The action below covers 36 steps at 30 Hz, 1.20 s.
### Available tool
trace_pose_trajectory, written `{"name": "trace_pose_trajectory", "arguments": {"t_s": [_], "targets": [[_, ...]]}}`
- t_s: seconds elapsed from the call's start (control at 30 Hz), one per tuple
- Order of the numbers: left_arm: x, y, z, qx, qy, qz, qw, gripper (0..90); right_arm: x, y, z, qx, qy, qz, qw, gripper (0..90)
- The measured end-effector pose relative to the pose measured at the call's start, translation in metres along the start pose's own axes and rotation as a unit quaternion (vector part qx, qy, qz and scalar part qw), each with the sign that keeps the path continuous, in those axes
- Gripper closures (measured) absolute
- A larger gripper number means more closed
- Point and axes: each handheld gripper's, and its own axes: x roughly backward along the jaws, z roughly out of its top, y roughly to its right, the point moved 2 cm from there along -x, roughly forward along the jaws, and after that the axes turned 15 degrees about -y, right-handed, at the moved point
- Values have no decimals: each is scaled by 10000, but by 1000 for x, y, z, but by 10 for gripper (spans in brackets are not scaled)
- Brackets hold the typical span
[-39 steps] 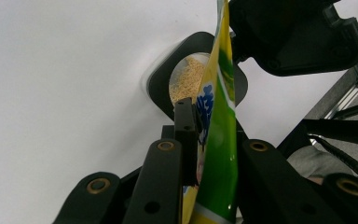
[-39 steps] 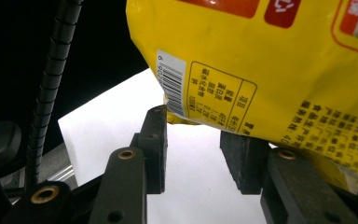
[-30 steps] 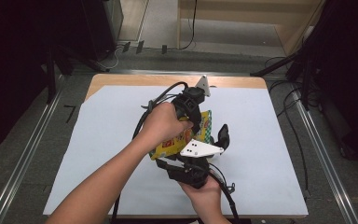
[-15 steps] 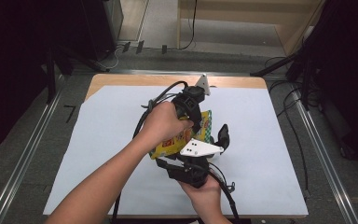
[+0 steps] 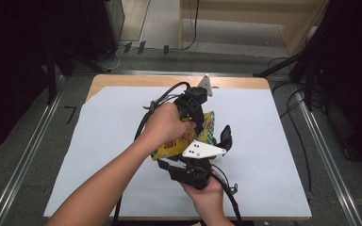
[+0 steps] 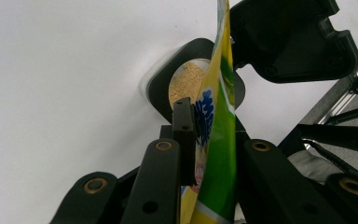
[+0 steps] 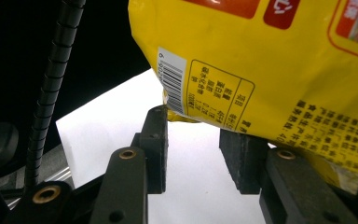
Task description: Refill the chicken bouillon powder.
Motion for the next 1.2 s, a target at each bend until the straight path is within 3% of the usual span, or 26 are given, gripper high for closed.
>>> {"name": "trace_pose_trajectory", "arguments": {"t_s": [1.2], "targets": [[-1, 5, 0, 15, -55, 44, 10000, 826, 0, 2, -1, 32, 30, 62, 10000, 663]]}}
